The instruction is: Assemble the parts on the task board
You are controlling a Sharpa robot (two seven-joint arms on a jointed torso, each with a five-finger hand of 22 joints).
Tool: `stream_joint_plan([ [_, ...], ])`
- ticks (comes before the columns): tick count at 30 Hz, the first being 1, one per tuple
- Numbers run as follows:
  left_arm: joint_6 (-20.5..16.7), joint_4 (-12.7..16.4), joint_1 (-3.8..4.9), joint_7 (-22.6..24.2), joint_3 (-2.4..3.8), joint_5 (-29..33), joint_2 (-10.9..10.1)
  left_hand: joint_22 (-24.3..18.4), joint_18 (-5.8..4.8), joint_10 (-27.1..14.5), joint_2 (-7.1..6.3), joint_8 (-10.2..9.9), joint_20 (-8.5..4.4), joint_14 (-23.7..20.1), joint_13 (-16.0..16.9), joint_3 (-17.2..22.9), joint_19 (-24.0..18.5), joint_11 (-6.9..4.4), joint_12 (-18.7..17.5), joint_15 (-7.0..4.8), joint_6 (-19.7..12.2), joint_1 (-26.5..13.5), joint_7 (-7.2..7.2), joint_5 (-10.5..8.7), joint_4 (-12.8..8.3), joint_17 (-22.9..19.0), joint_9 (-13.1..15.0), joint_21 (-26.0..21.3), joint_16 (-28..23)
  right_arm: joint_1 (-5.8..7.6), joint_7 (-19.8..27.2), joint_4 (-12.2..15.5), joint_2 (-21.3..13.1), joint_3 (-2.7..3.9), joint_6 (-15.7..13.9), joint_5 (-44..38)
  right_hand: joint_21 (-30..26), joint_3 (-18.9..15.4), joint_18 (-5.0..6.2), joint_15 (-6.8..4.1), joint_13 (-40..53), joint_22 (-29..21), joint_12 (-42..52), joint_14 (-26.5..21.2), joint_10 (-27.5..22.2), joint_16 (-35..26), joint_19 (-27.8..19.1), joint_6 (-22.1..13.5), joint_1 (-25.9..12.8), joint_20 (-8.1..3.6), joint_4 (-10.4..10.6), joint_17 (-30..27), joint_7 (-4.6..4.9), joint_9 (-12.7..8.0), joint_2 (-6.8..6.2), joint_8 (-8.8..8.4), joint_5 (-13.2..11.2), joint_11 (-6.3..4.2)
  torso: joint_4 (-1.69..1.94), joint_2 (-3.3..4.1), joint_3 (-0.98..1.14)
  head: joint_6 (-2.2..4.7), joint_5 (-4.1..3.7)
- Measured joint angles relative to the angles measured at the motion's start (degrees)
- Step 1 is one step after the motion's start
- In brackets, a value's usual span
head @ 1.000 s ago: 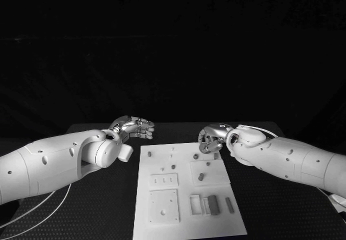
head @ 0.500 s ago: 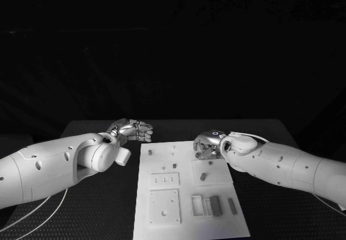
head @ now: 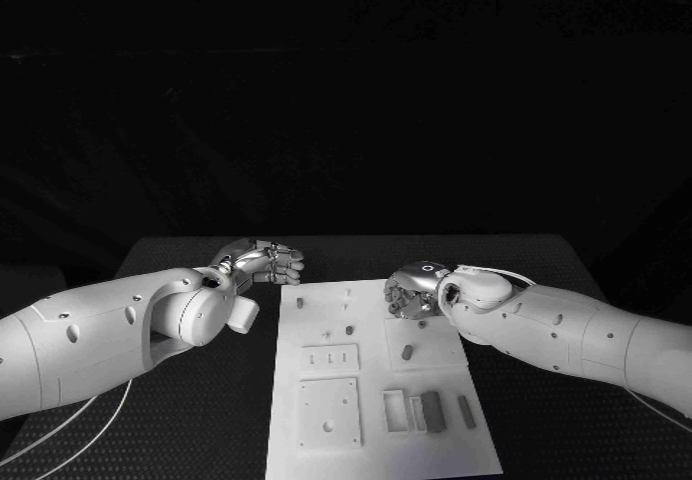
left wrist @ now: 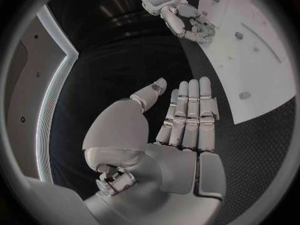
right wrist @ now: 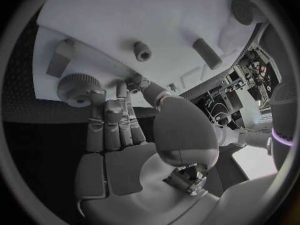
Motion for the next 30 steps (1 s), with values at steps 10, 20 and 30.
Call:
stream_joint_plan([
  [10, 0.3, -0.2, 0.04, -0.2, 0.01, 0.0, 0.0, 0.0, -0.02, 0.0, 0.00, 0.0, 0.00, 0.0, 0.0, 0.0, 0.0, 0.00, 0.0, 0.00, 0.0, 0.0, 0.00, 0.00, 0.0, 0.0, -0.1, 0.0, 0.0, 0.12, -0.1, 0.5, -0.2, 0.26, -0.1, -1.6, 0.0, 0.0, -0.82, 0.45, -1.2, 0.0, -4.1, 0.0, 0.9, 0.3, 0.0, 0.8, 0.4, 0.01, 0.0, -1.2, 0.40, 0.2, 0.37, 0.00, 0.0, 0.85, 0.10, 0.33, 0.09, -0.09, -0.03],
  [20, 0.6, -0.3, 0.04, -0.4, 0.01, 0.0, 0.0, 0.0, -0.04, 0.0, 0.08, 0.0, 0.00, 0.0, -0.1, -0.3, 0.0, 0.00, -0.2, 0.00, 0.0, -0.7, 0.00, 0.00, 0.3, 0.1, -0.1, -0.2, -0.3, 0.09, -0.3, 1.4, -0.5, 0.29, -0.8, -2.5, 0.0, 0.0, -1.51, 0.55, -1.1, 0.0, -5.1, 0.1, 1.7, 0.8, 0.2, 2.6, 0.5, 0.05, 0.0, -1.8, -0.15, 0.6, 1.18, 0.35, 0.0, 1.68, 0.06, 0.54, 0.13, -0.16, -0.05],
  [30, 0.8, -0.3, 0.07, -0.6, 0.01, -0.1, -0.1, 0.0, -0.07, 0.0, 0.08, -0.2, 0.00, 0.0, -0.1, -0.3, 0.0, 0.00, -0.2, 0.00, -0.2, -0.7, 0.20, 0.00, 0.3, 0.2, -0.1, -0.2, -0.3, -0.16, -0.8, 2.1, -0.3, 0.30, -1.9, -3.2, 0.0, 4.4, -2.57, -0.32, -6.6, 0.0, -4.7, 1.4, 5.4, 0.8, 1.2, 6.0, 1.5, -0.56, -0.2, -2.8, -0.50, 0.9, 2.76, 1.37, -0.1, 0.81, 0.10, 0.69, 0.16, -0.31, -0.20],
])
